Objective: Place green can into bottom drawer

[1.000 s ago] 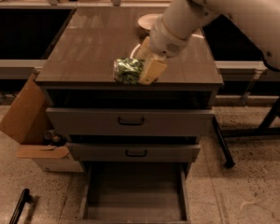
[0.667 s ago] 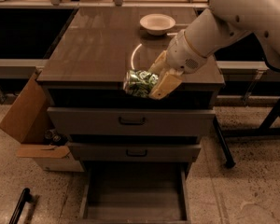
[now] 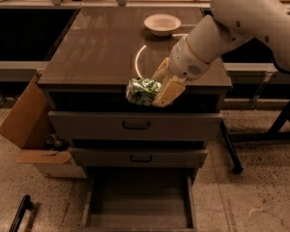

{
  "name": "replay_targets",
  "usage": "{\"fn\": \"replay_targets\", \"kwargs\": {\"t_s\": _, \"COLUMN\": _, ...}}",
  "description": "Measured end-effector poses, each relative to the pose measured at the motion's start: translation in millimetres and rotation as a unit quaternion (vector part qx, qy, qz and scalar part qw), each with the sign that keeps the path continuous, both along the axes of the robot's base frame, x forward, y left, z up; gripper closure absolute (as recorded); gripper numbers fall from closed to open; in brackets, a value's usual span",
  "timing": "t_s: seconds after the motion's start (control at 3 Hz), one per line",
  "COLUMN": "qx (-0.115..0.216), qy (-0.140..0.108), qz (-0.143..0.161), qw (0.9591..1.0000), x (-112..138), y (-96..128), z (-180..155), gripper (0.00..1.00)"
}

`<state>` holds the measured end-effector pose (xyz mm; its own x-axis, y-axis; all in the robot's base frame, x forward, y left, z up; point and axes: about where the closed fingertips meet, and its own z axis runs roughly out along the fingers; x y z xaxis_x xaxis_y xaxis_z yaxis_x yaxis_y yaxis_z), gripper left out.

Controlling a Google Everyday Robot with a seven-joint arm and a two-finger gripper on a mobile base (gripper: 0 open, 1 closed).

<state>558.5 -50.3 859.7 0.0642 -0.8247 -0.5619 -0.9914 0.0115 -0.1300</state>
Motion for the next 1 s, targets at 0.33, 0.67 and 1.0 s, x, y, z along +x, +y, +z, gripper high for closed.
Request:
{"fn": "replay_targets", "kwargs": {"t_s": 0.33, "qx": -0.015, "qy": 0.034, "qz": 0.002, "qw": 0.9993, "x": -17.0, "y": 7.5, "z": -39.6, "gripper": 1.00}}
{"fn": "replay_targets", "kwargs": {"t_s": 0.67, "qx": -0.037, "qy": 0.078, "qz": 0.005, "qw": 0.9963, "x": -48.6, "y": 16.7, "z": -93.5, "gripper": 1.00}}
{"fn": "replay_targets", "kwargs": {"t_s": 1.0, "qx": -0.061, "qy": 0.111, "qz": 0.001, "qw": 0.9919, "x": -79.7, "y": 21.9, "z": -136.8, "gripper": 1.00}}
